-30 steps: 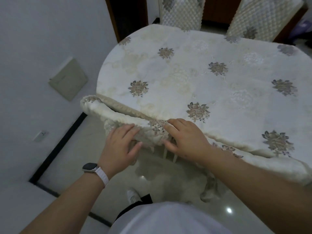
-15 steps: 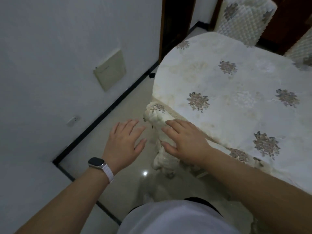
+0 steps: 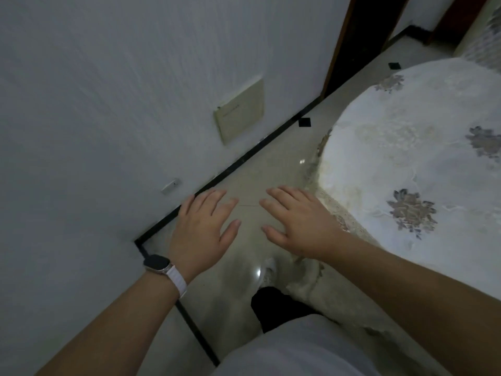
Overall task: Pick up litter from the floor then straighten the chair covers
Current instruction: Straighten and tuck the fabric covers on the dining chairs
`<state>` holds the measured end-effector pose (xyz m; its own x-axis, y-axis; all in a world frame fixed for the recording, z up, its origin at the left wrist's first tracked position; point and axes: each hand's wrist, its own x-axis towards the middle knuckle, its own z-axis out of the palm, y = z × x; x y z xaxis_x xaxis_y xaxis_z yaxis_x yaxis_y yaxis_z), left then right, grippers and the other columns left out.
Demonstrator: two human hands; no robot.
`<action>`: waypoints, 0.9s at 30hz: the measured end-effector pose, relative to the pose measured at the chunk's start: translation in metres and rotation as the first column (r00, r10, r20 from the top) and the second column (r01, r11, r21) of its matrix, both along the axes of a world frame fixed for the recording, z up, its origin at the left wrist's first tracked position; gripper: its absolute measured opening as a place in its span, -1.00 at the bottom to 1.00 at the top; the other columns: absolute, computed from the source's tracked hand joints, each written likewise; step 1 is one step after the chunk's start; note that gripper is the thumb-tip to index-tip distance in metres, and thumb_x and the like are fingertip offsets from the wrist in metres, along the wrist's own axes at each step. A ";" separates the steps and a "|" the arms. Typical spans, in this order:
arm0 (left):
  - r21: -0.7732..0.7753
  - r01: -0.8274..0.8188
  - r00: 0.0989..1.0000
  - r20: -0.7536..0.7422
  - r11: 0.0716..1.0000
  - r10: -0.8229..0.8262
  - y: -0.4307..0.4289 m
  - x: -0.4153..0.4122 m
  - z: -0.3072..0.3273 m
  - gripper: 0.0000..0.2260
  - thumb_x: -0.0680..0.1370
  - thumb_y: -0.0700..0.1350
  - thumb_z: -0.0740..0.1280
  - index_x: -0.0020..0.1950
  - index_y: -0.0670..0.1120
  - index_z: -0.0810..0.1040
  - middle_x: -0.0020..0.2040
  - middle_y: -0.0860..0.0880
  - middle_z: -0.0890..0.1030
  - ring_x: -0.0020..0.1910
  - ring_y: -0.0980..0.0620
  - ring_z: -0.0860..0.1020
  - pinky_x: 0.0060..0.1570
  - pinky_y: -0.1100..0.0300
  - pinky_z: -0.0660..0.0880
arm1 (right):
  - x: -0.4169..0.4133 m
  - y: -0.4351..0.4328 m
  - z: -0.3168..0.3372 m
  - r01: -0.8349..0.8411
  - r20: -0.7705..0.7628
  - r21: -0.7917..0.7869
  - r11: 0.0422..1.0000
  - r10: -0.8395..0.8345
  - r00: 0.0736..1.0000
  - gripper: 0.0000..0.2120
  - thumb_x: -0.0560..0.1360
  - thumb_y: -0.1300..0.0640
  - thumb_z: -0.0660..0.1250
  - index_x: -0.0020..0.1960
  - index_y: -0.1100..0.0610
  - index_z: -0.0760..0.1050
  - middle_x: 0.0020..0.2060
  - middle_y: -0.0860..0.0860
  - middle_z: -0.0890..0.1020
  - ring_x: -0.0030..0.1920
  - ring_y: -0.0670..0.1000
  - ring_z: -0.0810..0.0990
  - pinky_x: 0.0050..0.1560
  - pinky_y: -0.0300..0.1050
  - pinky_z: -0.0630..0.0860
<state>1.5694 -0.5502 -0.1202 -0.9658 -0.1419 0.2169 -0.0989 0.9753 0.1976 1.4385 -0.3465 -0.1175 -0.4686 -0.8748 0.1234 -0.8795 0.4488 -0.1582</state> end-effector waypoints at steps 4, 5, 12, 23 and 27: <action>-0.034 -0.030 0.999 0.030 0.999 0.031 -0.034 -0.046 0.004 -0.60 0.57 0.11 0.22 0.30 -0.07 0.56 0.29 -0.12 0.55 0.28 -0.15 0.48 0.27 -0.19 0.38 | -0.052 -0.042 -0.010 0.021 0.062 -0.001 1.000 -0.021 0.998 -0.47 0.53 -0.23 0.13 0.33 0.06 0.48 0.30 0.09 0.53 0.31 0.15 0.46 0.30 0.05 0.34; -0.047 -0.014 0.999 0.036 0.999 0.015 -0.041 -0.060 0.007 -0.60 0.57 0.12 0.22 0.30 -0.06 0.56 0.29 -0.12 0.55 0.28 -0.15 0.47 0.28 -0.17 0.37 | -0.066 -0.049 -0.009 0.028 0.070 -0.011 1.000 -0.028 0.997 -0.48 0.52 -0.23 0.14 0.32 0.07 0.49 0.30 0.09 0.53 0.31 0.15 0.46 0.30 0.04 0.33; -0.099 0.039 0.999 0.025 0.994 -0.037 -0.078 -0.164 0.031 -0.60 0.57 0.12 0.22 0.32 -0.04 0.54 0.32 -0.10 0.53 0.32 -0.12 0.44 0.33 -0.16 0.31 | -0.159 -0.074 0.004 0.075 0.049 -0.081 0.994 -0.071 0.996 -0.49 0.54 -0.20 0.16 0.33 0.10 0.49 0.30 0.12 0.52 0.31 0.15 0.46 0.30 0.05 0.35; -0.098 0.291 0.957 0.030 0.952 -0.289 -0.117 -0.290 0.022 -0.60 0.57 0.11 0.21 0.30 -0.06 0.56 0.29 -0.13 0.54 0.25 -0.16 0.48 0.30 -0.16 0.34 | -0.234 -0.075 0.002 0.324 -0.001 -0.080 0.943 -0.325 0.946 -0.52 0.55 -0.17 0.19 0.30 0.13 0.50 0.28 0.13 0.54 0.29 0.17 0.47 0.28 0.08 0.36; -0.063 0.388 0.921 -0.018 0.919 -0.390 -0.147 -0.342 0.009 -0.62 0.57 0.06 0.23 0.30 -0.08 0.56 0.29 -0.13 0.54 0.24 -0.16 0.49 0.28 -0.16 0.35 | -0.260 -0.100 -0.002 0.409 0.001 -0.021 0.912 -0.409 0.912 -0.50 0.56 -0.19 0.16 0.32 0.11 0.49 0.31 0.13 0.52 0.31 0.18 0.46 0.29 0.09 0.35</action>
<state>1.2271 -0.6976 -0.1107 -0.9355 0.2571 0.2424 0.2955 0.9453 0.1378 1.1788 -0.4468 -0.1191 -0.7844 -0.6038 0.1418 -0.6202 0.7662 -0.1682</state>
